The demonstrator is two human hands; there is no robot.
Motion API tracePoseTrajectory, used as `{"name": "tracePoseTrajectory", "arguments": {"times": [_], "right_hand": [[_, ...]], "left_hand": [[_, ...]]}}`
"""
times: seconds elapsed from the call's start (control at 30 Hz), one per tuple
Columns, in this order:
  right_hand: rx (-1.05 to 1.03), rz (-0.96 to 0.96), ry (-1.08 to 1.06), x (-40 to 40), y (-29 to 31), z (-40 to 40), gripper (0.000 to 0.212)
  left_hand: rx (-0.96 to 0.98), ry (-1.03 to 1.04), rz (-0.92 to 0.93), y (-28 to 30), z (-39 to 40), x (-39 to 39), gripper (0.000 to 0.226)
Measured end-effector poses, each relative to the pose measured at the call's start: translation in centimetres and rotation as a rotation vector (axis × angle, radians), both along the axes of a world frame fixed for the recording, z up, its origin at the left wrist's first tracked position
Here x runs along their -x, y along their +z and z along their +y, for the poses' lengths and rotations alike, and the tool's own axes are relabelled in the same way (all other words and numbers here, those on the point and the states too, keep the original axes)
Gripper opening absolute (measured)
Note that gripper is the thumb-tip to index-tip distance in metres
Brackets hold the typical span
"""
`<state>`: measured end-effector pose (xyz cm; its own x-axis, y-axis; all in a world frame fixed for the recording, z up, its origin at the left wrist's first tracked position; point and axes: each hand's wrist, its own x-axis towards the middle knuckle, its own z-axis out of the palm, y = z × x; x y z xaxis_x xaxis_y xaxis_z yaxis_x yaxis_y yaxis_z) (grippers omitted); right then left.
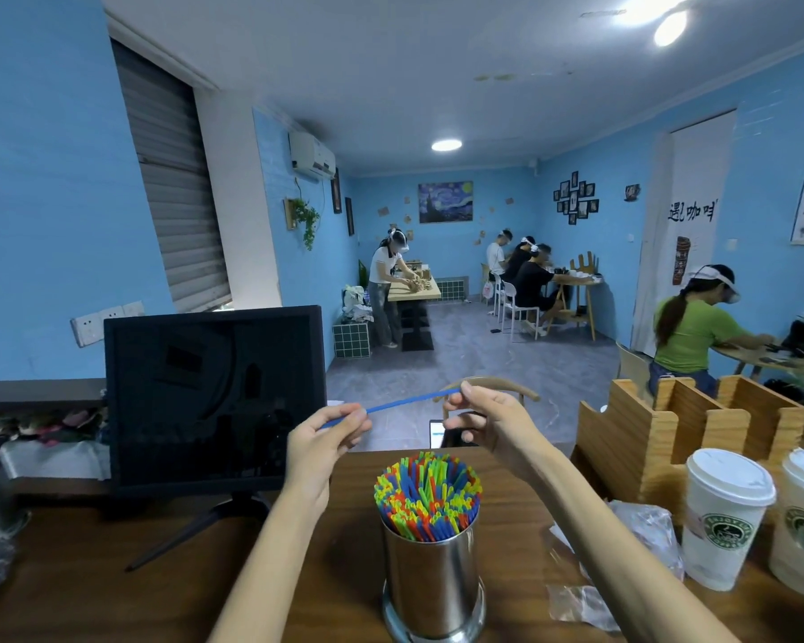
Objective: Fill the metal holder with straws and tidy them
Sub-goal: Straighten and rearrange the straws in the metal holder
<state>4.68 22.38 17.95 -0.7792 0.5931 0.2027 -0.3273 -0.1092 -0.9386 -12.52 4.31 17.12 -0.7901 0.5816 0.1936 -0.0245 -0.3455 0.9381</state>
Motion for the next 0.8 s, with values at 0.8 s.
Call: {"name": "tracePoseTrajectory", "arguments": {"times": [0.8], "right_hand": [[-0.974, -0.659, -0.193, 3.7, -3.6, 0.8, 0.019]], "left_hand": [[0.303, 0.052, 0.806, -2.6, 2.2, -3.2, 0.052]]}}
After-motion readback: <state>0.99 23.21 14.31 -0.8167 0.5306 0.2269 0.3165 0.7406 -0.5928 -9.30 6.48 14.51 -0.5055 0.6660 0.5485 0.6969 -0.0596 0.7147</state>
